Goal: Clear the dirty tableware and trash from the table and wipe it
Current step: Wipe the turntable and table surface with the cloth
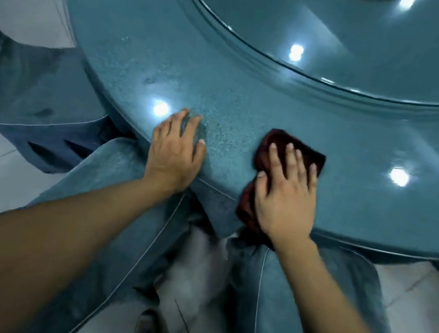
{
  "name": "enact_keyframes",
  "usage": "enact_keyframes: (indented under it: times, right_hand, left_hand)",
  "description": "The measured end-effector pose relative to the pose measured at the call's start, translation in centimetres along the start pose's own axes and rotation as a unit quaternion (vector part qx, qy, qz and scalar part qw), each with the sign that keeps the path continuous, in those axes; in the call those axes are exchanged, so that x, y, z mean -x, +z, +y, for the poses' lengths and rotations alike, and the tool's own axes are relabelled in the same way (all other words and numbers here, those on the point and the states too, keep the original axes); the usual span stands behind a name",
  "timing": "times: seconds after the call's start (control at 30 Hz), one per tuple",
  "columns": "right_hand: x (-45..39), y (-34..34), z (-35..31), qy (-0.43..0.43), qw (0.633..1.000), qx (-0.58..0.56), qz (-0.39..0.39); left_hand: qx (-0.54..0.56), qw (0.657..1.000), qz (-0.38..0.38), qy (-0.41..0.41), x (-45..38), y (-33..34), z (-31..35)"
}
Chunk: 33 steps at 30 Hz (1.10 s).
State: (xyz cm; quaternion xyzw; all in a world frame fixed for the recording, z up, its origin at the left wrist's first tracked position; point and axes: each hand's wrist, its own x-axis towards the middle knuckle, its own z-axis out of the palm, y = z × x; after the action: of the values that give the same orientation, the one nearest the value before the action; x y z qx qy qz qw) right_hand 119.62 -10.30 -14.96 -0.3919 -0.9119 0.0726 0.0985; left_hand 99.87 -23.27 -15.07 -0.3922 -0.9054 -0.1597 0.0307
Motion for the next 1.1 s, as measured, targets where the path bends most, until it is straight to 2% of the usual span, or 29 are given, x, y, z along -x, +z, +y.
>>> enact_keyframes:
  times: [0.07,0.17,0.23,0.37,0.6,0.7,0.83,0.9,1.0,1.1]
  right_hand:
    - [1.1,0.3,-2.0,0.016,1.000,-0.001,-0.001]
    - [0.1,-0.2,-0.8,0.006,0.999,0.010,-0.030]
    - [-2.6,-0.1,0.3,0.018,0.999,0.013,-0.026]
    - [-10.0,0.6,2.6,0.096,0.995,0.012,-0.001]
    - [-16.8,1.3,3.9,0.122,0.992,0.011,0.000]
    - [-14.7,0.8,1.2,0.100,0.995,0.004,-0.012]
    - [-6.7,1.7,-7.3,0.016,1.000,-0.022,-0.014]
    - [-5.3,2.0,-9.1,0.006,1.000,-0.020,-0.021]
    - [-8.2,2.2,-7.8,0.018,1.000,-0.010,-0.021]
    - [-14.9,3.1,-7.3,0.059,0.998,-0.009,-0.016]
  left_hand:
    - [0.006,1.000,-0.023,-0.004,-1.1,-0.7,-2.3]
    - [0.014,0.998,-0.050,0.040,-3.3,-1.6,-4.1]
    - [0.017,0.998,-0.048,0.049,-5.1,-1.9,-4.7]
    - [0.001,0.996,-0.053,0.070,-6.9,-1.1,-5.3]
    - [0.011,0.996,-0.055,0.075,-7.3,-0.8,-5.8]
    - [0.022,0.995,-0.069,0.067,-7.2,-1.0,-5.9]
    - [0.016,0.994,-0.089,0.060,-7.3,-1.4,-5.5]
    - [0.012,0.993,-0.098,0.061,-7.1,-1.6,-5.5]
    - [0.013,0.992,-0.103,0.070,-7.3,-1.7,-5.5]
    - [0.021,0.992,-0.106,0.069,-7.4,-1.7,-5.5]
